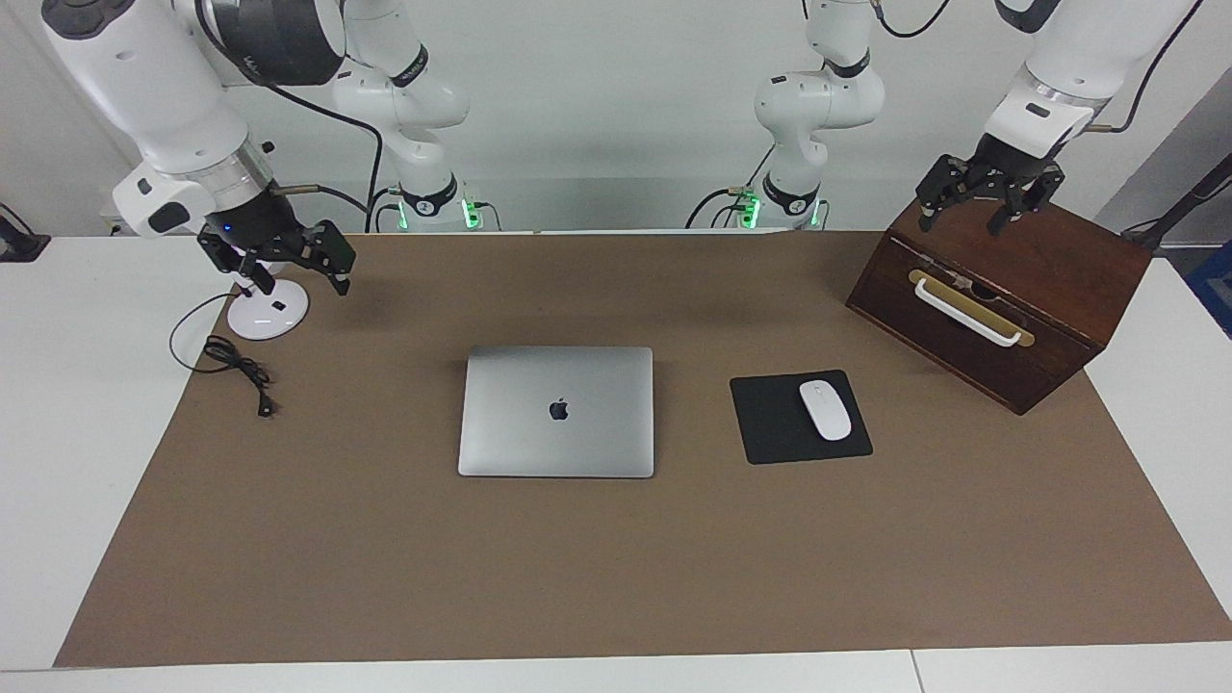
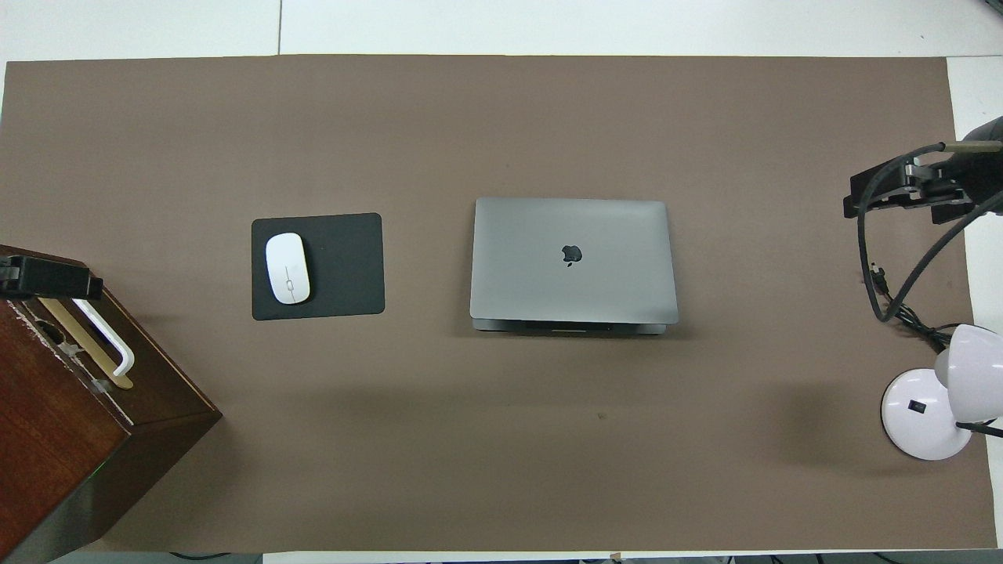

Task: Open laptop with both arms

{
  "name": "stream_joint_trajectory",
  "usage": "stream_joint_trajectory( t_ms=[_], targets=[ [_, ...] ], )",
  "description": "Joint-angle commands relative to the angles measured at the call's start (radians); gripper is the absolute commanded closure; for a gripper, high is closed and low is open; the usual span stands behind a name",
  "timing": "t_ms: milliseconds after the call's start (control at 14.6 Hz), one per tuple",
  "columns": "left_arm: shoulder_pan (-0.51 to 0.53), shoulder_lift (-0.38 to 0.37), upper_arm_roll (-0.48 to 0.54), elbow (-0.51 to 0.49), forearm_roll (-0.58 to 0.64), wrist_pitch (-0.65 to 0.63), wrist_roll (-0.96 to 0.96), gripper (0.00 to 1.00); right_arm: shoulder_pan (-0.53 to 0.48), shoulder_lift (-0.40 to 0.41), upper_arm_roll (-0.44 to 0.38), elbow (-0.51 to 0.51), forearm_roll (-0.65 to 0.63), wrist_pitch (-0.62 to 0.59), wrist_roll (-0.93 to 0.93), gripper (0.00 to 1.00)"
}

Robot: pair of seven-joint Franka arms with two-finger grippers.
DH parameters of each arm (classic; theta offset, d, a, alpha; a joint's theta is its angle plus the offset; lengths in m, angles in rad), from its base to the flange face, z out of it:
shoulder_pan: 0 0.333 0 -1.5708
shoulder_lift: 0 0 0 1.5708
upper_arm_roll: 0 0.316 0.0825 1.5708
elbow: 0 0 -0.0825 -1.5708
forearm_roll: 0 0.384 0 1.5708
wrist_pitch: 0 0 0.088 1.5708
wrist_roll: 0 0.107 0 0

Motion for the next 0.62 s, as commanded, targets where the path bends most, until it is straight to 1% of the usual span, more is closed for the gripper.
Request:
stream_joint_trajectory(
  t_ms=[0, 547],
  targets=[
    [0.008, 0.013, -0.007, 0.031, 0.012, -0.029, -0.013, 0.0, -0.009, -0.003, 0.012, 0.003, -0.015, 0.003, -0.005, 0.0],
    [0.008, 0.013, -0.007, 0.031, 0.012, -0.03, -0.013, 0.0, -0.009, -0.009, 0.018, -0.007, -0.012, 0.006, 0.001, 0.0]
  ],
)
